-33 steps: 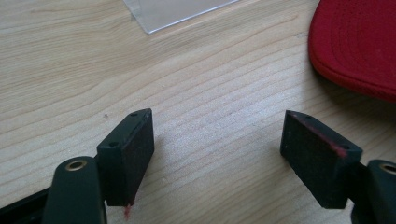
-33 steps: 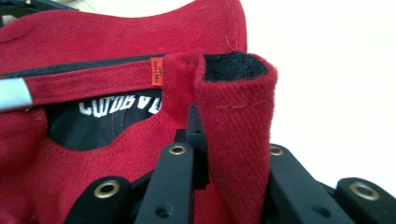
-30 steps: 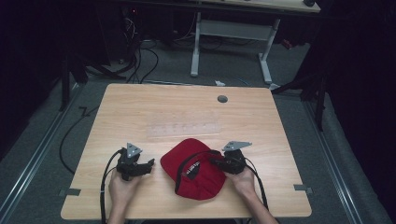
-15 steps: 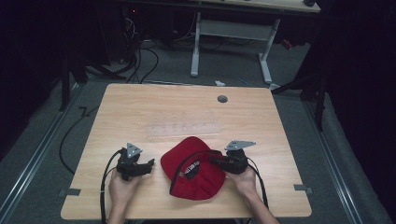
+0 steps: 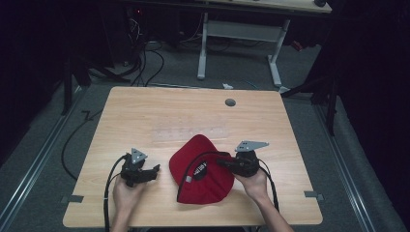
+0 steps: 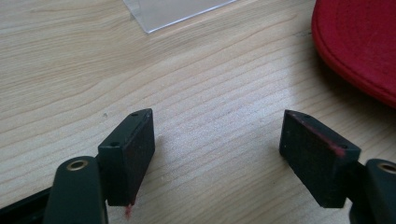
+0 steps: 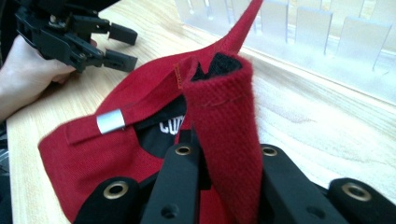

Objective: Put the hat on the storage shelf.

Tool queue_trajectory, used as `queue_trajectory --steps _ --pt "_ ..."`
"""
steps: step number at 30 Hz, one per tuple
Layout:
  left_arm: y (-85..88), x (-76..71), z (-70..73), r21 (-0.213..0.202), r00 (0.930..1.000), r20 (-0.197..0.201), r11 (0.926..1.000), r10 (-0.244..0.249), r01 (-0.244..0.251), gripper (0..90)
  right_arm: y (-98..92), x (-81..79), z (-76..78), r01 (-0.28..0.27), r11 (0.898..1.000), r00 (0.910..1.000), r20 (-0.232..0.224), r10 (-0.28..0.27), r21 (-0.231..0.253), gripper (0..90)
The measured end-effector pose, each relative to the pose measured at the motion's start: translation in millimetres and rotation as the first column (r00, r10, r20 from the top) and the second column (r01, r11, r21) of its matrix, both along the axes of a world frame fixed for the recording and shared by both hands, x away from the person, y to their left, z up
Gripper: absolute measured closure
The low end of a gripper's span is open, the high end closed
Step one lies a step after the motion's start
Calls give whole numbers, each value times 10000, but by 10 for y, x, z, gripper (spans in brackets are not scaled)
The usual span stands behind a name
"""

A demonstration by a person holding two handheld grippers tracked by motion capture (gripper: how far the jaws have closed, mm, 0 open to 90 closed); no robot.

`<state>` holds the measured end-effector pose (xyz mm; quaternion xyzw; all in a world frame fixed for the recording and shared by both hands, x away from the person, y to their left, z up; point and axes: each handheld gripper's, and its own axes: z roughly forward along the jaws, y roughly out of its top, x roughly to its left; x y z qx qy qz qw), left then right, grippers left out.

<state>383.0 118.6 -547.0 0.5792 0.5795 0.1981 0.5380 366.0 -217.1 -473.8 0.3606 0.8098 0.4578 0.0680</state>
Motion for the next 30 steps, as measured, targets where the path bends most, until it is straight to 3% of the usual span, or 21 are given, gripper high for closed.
queue_trajectory --steps 12,18,30 --pt "-35 -27 3 10 9999 1 9999 -155 155 267 -159 19 83 353 9982 9992 -222 -342 491 854" --pt "-112 -117 24 337 9984 226 9982 -512 504 259 -172 26 168 321 9974 9993 -216 -308 637 854" --pt "-341 -316 142 795 9851 764 9858 -1542 1481 244 -209 54 244 424 9955 9987 -301 -400 849 854"
